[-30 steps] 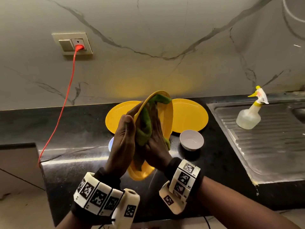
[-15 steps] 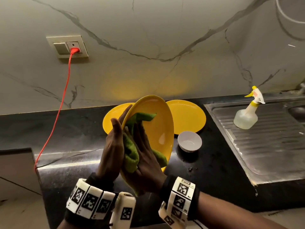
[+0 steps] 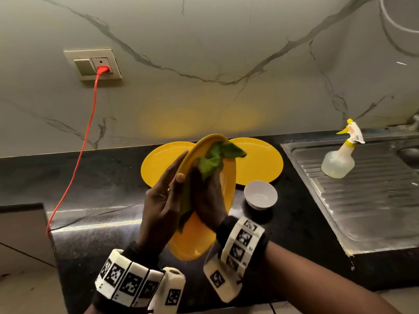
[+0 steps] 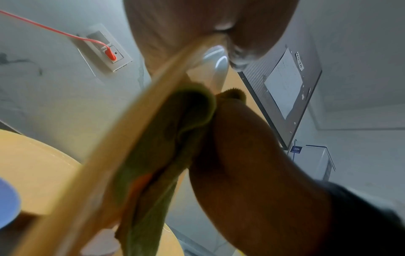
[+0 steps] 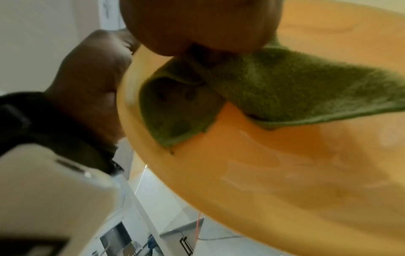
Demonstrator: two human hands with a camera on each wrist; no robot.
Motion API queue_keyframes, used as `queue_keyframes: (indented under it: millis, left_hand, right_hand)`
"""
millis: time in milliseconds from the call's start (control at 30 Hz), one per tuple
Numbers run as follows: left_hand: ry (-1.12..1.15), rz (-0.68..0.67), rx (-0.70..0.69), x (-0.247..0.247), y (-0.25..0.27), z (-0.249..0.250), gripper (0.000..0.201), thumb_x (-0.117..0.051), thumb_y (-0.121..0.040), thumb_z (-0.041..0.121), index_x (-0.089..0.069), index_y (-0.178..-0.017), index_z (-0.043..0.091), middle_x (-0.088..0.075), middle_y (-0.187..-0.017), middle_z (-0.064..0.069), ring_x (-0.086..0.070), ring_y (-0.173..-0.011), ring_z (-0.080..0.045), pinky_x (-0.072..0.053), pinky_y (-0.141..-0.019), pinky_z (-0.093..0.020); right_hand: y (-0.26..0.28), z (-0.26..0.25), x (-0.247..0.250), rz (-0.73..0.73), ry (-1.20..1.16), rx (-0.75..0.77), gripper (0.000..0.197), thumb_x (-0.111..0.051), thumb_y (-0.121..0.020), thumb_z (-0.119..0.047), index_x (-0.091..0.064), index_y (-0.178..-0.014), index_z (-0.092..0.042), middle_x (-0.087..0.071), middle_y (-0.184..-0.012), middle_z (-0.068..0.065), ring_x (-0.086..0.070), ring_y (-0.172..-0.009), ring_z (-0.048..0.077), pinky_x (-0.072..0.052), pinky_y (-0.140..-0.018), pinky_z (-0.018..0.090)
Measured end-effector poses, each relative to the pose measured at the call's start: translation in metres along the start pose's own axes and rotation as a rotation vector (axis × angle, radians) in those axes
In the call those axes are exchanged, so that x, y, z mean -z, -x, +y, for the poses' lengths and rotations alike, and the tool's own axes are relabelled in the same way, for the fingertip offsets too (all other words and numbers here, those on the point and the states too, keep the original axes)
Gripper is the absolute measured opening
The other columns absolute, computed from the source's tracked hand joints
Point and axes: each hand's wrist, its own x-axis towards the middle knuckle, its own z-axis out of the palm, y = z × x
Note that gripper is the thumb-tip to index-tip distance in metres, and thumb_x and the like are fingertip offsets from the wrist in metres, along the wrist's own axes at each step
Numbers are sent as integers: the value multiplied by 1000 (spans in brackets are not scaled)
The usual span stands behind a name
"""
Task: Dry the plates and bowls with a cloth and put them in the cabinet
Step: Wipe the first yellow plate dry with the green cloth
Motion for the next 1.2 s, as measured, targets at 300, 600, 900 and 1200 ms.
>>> queue_keyframes:
  millis: [300, 600, 900, 1200]
  left_hand:
    - [79, 16, 64, -2, -6, 2, 54, -49, -88, 69, -53, -135, 42, -62, -136, 3, -57, -127, -20, -46, -106, -54]
    - [18, 6, -86, 18, -6, 17, 53, -51, -86, 72, -52, -134, 50, -56, -142, 13, -54, -130, -15, -51, -99, -45]
    - [-39, 0, -126, 13, -12, 13, 55, -48, -88, 72, -49, -138, 49, -55, -142, 18, -52, -131, -10, -52, -99, -30]
    - [97, 64, -32, 10, -17, 9, 67, -50, -82, 78, -55, -137, 40, -63, -135, 6, -59, -125, -20, -51, -100, -52]
  right_hand:
    - [-7, -40, 9, 116, 244, 546, 41, -62, -84, -35, -46, -119, -20, -46, -126, 15, -48, -114, 30, -47, -91, 44]
    - [-57, -21, 64, 274, 255, 100, 11, -68, -87, -22, -66, -95, -14, -66, -86, 3, -59, -79, 21, -44, -64, 25]
    - [-54, -16, 62, 346, 139, -111, 34, -66, -92, -40, -63, -105, -8, -68, -98, 9, -61, -89, 24, -47, -76, 32]
    - [2, -51, 21, -93, 270, 497, 66, -63, -77, 7, -51, -140, -10, -48, -143, 16, -42, -135, 30, -41, -108, 36]
